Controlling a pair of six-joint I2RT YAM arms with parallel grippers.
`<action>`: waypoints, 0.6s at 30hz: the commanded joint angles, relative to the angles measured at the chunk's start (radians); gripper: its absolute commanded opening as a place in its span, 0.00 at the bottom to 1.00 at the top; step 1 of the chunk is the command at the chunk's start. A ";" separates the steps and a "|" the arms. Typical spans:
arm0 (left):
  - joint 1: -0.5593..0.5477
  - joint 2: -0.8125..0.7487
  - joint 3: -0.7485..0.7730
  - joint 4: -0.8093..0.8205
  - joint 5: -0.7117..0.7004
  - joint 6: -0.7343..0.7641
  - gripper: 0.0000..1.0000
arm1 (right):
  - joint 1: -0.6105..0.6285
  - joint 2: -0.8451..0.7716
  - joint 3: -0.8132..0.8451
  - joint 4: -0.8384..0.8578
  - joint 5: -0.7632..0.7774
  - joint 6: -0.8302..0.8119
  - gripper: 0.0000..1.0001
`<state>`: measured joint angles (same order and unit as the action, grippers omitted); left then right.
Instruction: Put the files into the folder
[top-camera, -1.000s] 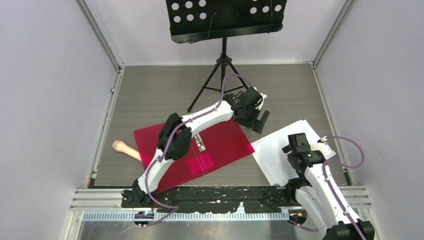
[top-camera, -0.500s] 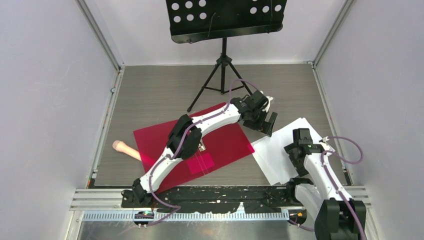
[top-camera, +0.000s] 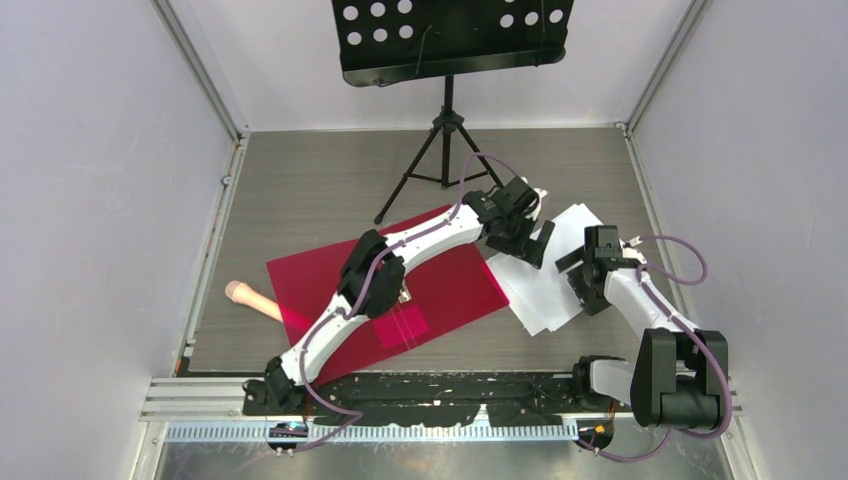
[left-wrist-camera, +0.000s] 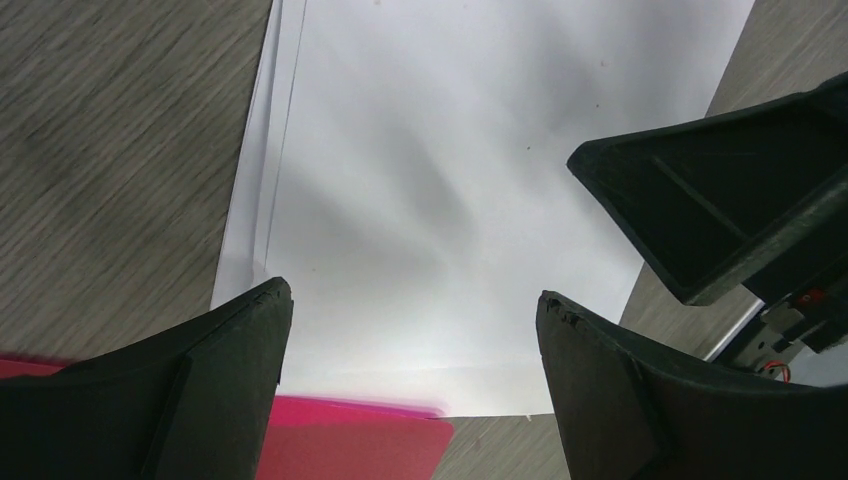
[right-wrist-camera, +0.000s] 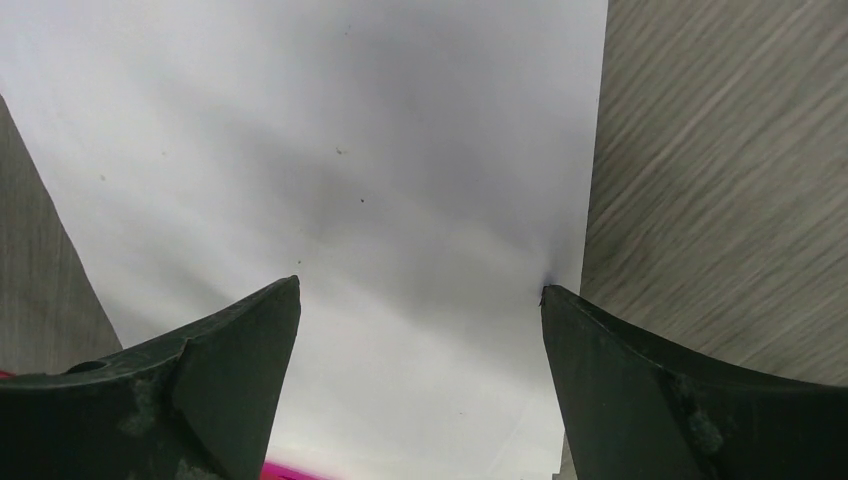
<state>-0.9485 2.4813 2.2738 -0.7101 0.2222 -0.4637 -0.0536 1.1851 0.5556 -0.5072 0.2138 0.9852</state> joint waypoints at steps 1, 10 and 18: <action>0.009 0.018 0.042 -0.039 -0.052 0.003 0.90 | 0.003 0.032 0.014 0.050 -0.088 -0.018 0.95; 0.049 -0.014 -0.017 -0.091 -0.203 -0.066 0.88 | 0.004 -0.022 0.010 0.015 -0.044 -0.051 0.95; 0.041 -0.003 -0.044 -0.072 -0.092 -0.084 0.85 | 0.003 -0.069 0.013 -0.008 -0.025 -0.065 0.95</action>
<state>-0.8936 2.5019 2.2578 -0.7918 0.0780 -0.5247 -0.0536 1.1557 0.5610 -0.5037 0.1707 0.9398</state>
